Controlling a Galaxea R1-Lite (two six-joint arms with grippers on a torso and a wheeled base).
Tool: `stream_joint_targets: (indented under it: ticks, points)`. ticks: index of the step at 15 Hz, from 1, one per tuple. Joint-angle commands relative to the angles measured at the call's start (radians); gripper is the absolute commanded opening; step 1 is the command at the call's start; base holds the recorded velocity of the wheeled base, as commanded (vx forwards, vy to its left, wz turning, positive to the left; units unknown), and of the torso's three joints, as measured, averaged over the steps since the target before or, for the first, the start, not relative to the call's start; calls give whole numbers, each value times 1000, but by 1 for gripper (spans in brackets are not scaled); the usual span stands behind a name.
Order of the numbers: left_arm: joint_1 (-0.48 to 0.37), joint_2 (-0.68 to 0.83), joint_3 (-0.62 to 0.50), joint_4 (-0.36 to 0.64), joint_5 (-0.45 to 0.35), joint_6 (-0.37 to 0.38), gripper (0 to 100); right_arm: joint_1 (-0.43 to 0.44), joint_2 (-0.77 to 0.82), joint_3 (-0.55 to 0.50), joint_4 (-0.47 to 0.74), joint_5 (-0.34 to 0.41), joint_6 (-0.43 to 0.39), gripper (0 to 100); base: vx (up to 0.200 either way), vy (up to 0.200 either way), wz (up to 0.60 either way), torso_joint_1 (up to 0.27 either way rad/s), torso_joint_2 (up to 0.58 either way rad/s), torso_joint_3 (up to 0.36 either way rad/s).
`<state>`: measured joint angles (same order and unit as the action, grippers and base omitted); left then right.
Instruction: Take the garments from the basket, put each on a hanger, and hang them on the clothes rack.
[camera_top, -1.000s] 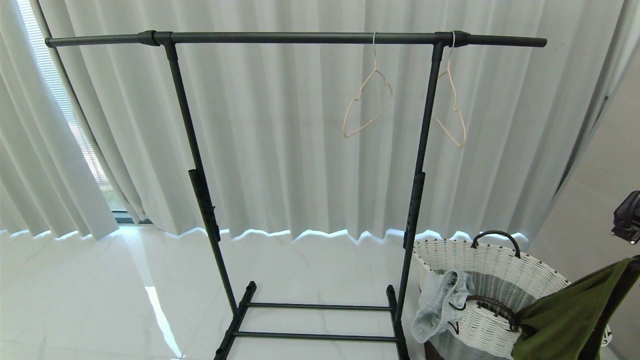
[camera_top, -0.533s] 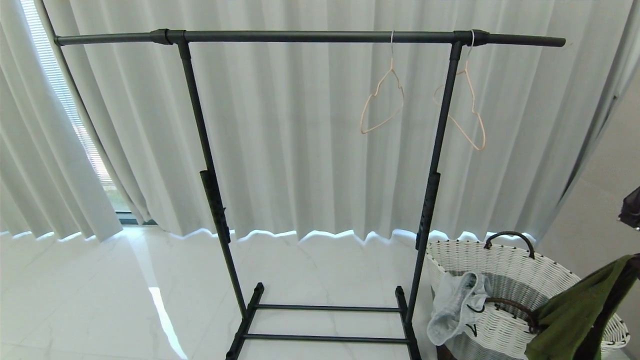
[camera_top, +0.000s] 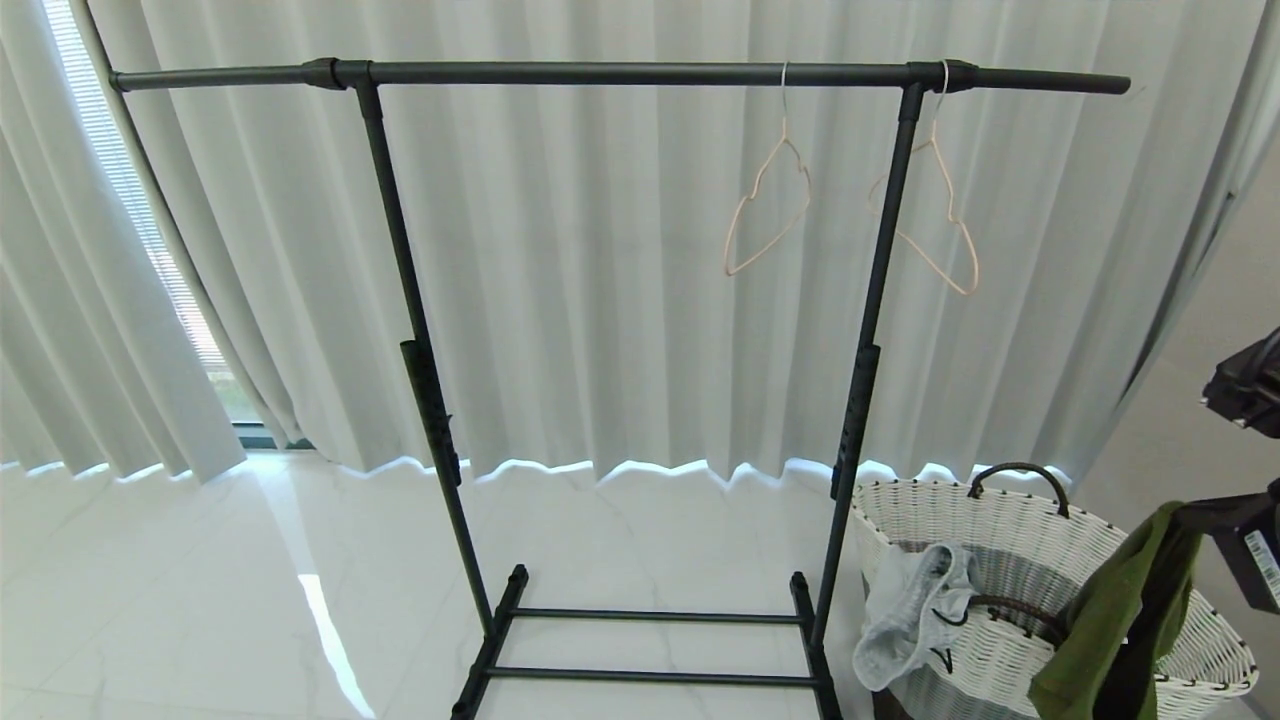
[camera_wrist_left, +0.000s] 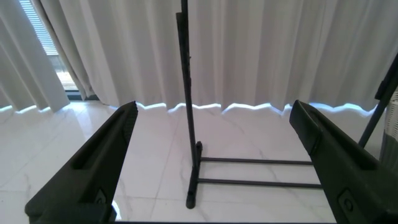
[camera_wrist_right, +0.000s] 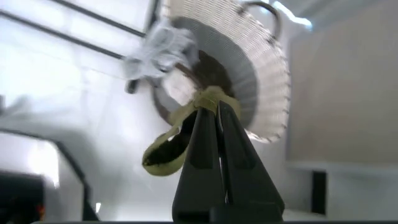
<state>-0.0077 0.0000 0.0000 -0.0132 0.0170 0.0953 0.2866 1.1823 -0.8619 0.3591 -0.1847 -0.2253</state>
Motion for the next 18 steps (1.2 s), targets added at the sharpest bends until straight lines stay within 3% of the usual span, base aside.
stream_joint_targets:
  ticks: [1,3,5,6,7,12,15,18]
  points:
    - [0,0,0,-2,3,-14,100,48,-12,1,-2,2,3,0,0,0,0,0,0,0]
    - [-3,8,-31,-27,3,-71,100,55,-27,-6,-5,2,3,0,0,0,0,0,0,0]
    - [-41,173,-202,-36,-11,-124,100,55,-43,-11,-6,5,3,0,0,0,0,0,0,0]
    - [-91,345,-368,-37,-35,-124,100,59,-59,-8,-6,10,7,0,0,0,0,0,0,0]
    - [-132,472,-459,-37,-75,-123,100,62,-63,-11,-6,28,14,0,0,0,0,0,0,0]
    - [-359,1089,-781,-39,-88,-135,100,66,-70,-69,-9,90,92,0,0,0,0,0,0,0]
    - [-572,1333,-847,-70,-37,-170,100,68,-70,-132,-14,148,93,0,0,0,0,0,0,0]
    - [-873,1543,-887,-243,118,-370,100,86,-69,-160,-16,220,90,0,0,0,0,0,0,0]
